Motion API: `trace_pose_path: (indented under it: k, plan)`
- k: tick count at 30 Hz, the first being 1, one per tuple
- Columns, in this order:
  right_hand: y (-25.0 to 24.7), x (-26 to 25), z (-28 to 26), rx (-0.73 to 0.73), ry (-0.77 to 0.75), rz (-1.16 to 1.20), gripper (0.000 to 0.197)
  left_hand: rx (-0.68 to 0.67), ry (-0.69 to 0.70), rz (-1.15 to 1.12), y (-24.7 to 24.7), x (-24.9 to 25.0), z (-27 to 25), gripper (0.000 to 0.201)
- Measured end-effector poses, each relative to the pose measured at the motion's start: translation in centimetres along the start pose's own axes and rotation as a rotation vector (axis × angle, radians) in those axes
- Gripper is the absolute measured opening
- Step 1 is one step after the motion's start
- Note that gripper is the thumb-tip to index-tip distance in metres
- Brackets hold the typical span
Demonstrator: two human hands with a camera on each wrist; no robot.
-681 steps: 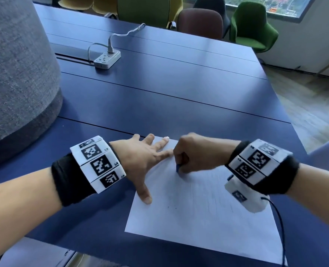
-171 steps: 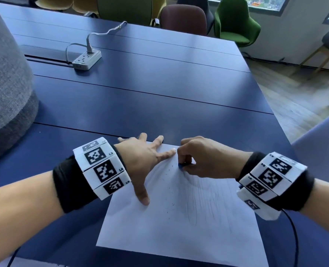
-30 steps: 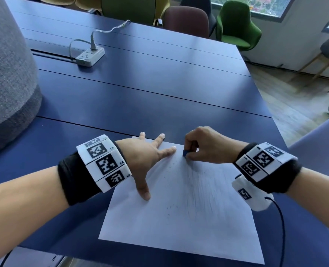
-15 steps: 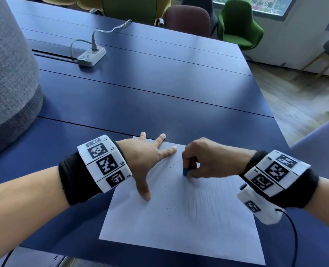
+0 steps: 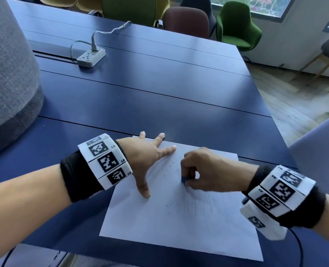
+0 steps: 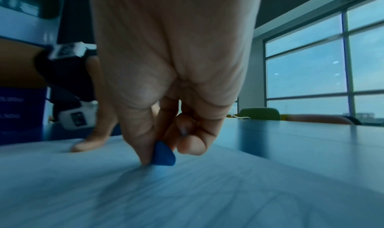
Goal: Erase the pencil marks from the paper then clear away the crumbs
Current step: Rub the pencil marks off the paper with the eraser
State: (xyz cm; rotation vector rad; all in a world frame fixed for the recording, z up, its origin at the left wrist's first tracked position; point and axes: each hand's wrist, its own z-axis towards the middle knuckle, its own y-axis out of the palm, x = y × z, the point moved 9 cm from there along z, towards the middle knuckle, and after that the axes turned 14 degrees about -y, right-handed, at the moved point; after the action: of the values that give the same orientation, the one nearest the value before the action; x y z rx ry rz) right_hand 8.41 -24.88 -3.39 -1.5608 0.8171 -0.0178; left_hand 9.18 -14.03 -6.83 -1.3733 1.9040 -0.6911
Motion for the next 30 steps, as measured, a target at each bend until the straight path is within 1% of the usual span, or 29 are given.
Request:
trace_pose_path:
  k: [1, 2, 3, 6, 7, 8, 11, 12, 13, 15, 16, 17, 20, 21, 22, 24, 25, 26, 29, 30]
  plan:
    - [0.8, -0.6, -0.2, -0.053, -0.014, 0.035, 0.004, 0.001, 0.0, 0.003, 0.0, 0.0, -0.1, 0.142]
    - [1.0, -0.9, -0.3, -0.075, -0.016, 0.057, 0.005, 0.003, -0.001, 0.008, -0.1, 0.1, -0.1, 0.142]
    - [0.6, -0.6, 0.0, -0.051, -0.002, 0.048, 0.005, 0.005, -0.001, 0.014, -0.1, 0.1, -0.1, 0.142]
    - [-1.6, 1.3, 0.6, 0.124, 0.055, -0.027, 0.004, -0.003, -0.003, 0.004, 0.1, 0.0, -0.1, 0.142]
    - [-1.6, 1.3, 0.5, 0.134, 0.058, -0.029, 0.003, -0.005, -0.003, 0.001, 0.1, -0.1, 0.0, 0.142]
    - [-1.1, 0.8, 0.3, 0.105, 0.042, -0.022, 0.002, -0.003, -0.003, 0.002, 0.1, -0.1, 0.0, 0.143]
    - [1.3, -1.4, -0.5, -0.093, -0.021, 0.066, 0.004, 0.005, -0.002, 0.009, 0.0, 0.0, -0.1, 0.143]
    - [1.3, -1.5, -0.4, -0.108, -0.014, 0.067, 0.005, 0.007, -0.003, 0.011, 0.0, 0.0, -0.1, 0.143]
    - [0.8, -1.0, -0.2, -0.077, 0.009, 0.044, 0.004, 0.007, -0.003, 0.013, -0.1, 0.0, -0.1, 0.142]
    - [-0.3, -0.3, -0.1, 0.032, 0.038, -0.014, 0.003, 0.008, -0.001, 0.014, -0.1, 0.0, -0.1, 0.143]
    - [-0.4, -0.5, -0.2, 0.054, 0.034, -0.026, 0.003, 0.008, -0.001, 0.013, 0.0, 0.0, -0.1, 0.142]
    - [0.0, -1.0, -0.5, 0.035, 0.02, -0.016, 0.003, 0.008, -0.001, 0.012, 0.0, 0.0, -0.1, 0.142]
    - [2.2, -3.5, -1.3, -0.141, -0.045, 0.096, 0.008, 0.014, 0.001, 0.015, 0.0, 0.0, -0.2, 0.142]
    - [2.2, -3.5, -1.2, -0.15, -0.042, 0.092, 0.008, 0.016, 0.001, 0.016, 0.0, 0.0, -0.2, 0.142]
    - [1.6, -2.9, -1.0, -0.114, -0.023, 0.062, 0.007, 0.016, 0.001, 0.018, 0.0, 0.0, -0.2, 0.142]
    - [0.4, -1.6, -0.8, 0.001, 0.024, 0.004, 0.005, 0.013, 0.0, 0.018, 0.0, 0.0, -0.1, 0.142]
    - [0.4, -1.6, -1.0, 0.025, 0.029, 0.0, 0.004, 0.01, -0.001, 0.015, 0.0, 0.0, -0.2, 0.142]
    - [0.9, -2.0, -1.2, 0.009, 0.014, 0.014, 0.004, 0.008, -0.002, 0.011, 0.0, 0.0, -0.2, 0.142]
    - [3.1, -4.6, -1.9, -0.153, -0.058, 0.111, 0.007, 0.001, -0.003, 0.004, 0.1, 0.0, -0.3, 0.142]
    - [3.1, -4.5, -1.8, -0.162, -0.051, 0.113, 0.007, 0.0, -0.003, 0.006, 0.1, 0.0, -0.2, 0.143]
